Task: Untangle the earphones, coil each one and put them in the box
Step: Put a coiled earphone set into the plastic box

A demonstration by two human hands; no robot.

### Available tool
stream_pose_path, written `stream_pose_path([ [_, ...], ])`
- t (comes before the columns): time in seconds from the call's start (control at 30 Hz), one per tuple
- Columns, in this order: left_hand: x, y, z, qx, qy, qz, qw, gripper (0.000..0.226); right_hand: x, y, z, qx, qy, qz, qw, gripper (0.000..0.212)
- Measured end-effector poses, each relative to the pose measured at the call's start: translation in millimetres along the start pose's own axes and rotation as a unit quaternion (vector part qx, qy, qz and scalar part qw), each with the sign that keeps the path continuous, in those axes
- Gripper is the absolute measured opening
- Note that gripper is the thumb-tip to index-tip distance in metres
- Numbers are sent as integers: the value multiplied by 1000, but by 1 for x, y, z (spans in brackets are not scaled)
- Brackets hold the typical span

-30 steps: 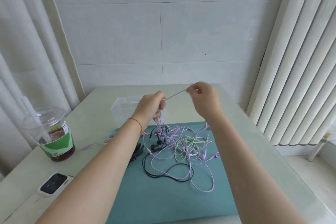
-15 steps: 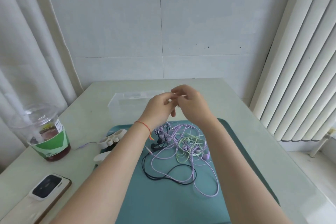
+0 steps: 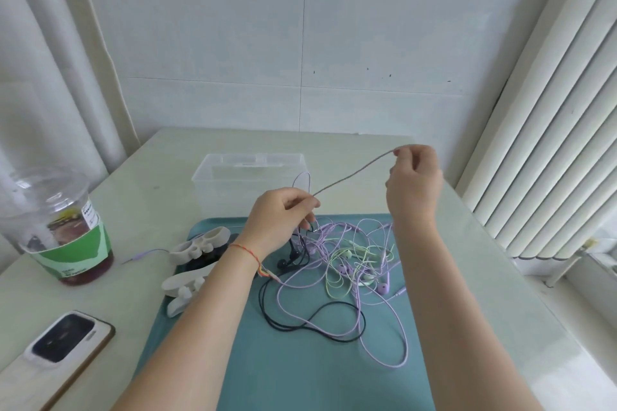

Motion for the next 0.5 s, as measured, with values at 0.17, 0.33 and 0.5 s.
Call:
stream_pose_path([
  [0.17,10,1,-15,67,-9,23,997,15,19,10,25,-185,345,11,920,41],
  [0.33,14,0,-10,92,-94,32,991,13,-19,51,76,-333,242,-94,906,49],
  [0.5,16,-1,1,45,-126,43,990,22,-5,70,92,-387,308,-88,865,28],
])
Point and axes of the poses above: each hand's wrist, its own y-axis away from the middle knuckle, its own z-axis out of the palm, x = y × z, the point moved 10 cm from there along -y, towards the middle knuckle, and after that the axes turned 13 degrees about -y, right-handed, at the moved point
